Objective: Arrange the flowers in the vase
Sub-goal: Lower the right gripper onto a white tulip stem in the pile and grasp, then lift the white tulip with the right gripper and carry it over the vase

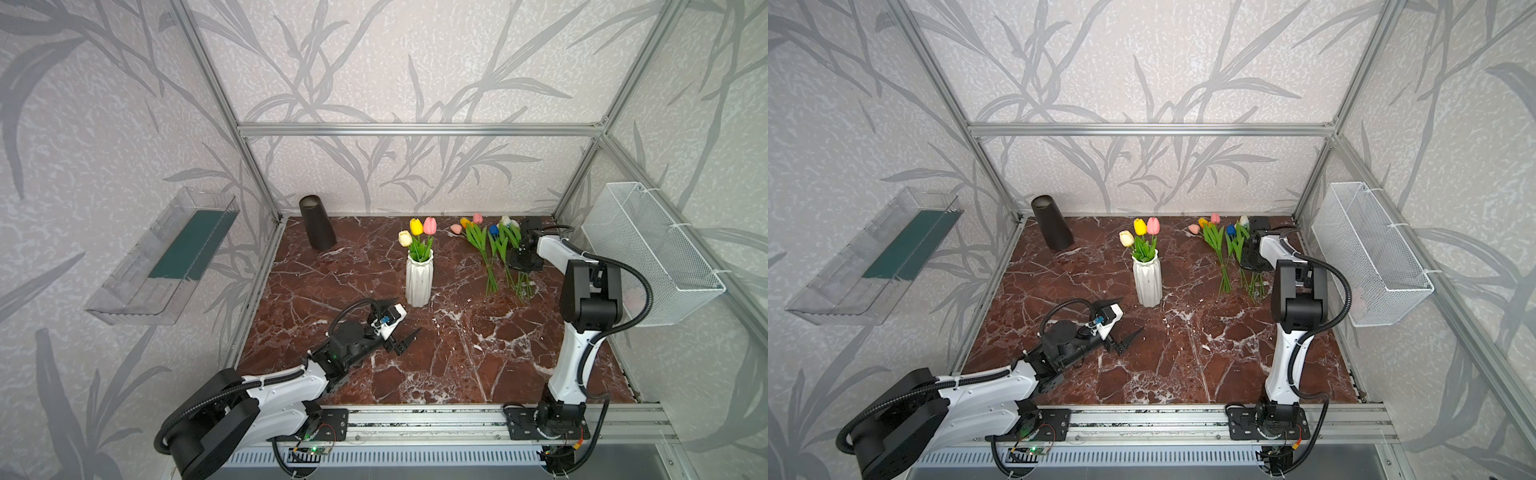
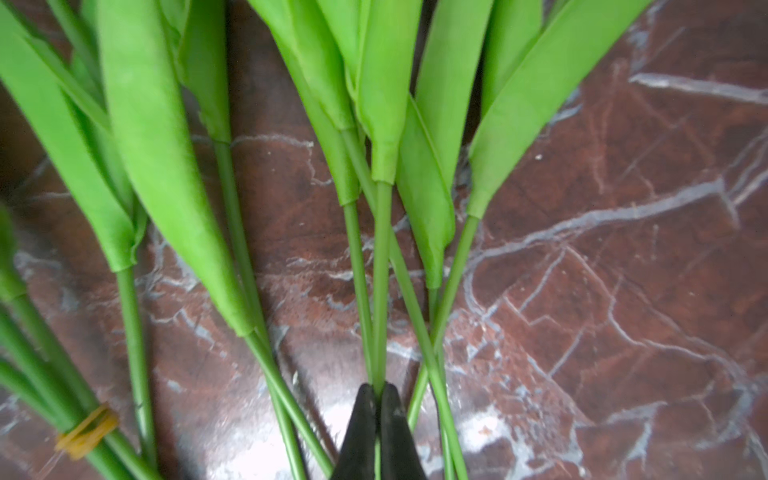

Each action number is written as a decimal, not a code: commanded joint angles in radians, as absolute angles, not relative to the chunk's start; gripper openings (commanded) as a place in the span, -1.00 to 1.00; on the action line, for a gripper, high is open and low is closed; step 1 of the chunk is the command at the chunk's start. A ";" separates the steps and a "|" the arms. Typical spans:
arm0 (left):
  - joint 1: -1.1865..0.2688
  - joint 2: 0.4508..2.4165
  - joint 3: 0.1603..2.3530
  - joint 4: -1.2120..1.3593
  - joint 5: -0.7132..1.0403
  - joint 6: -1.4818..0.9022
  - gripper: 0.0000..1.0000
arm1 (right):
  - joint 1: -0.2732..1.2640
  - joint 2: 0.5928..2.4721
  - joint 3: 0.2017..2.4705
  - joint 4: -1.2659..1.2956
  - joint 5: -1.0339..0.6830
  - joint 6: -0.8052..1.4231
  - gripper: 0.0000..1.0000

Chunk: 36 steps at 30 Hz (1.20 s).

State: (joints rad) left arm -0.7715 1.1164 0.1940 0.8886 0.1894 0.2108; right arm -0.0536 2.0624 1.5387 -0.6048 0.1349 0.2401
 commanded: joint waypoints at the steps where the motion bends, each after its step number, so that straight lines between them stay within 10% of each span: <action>1: -0.778 1.110 0.220 0.892 0.207 0.230 0.98 | -0.055 1.967 1.521 -0.619 0.147 0.263 -0.98; 12: -0.779 1.049 0.200 0.899 0.201 0.219 0.98 | -0.055 1.618 1.316 -0.463 0.053 0.277 -1.00; 23: -0.780 0.987 0.187 0.864 0.172 0.221 0.98 | -0.015 1.166 0.865 0.276 -0.363 0.238 -1.00; 36: -0.780 1.021 0.184 0.897 0.175 0.226 0.98 | 0.333 1.167 0.712 0.916 -0.560 0.239 -1.00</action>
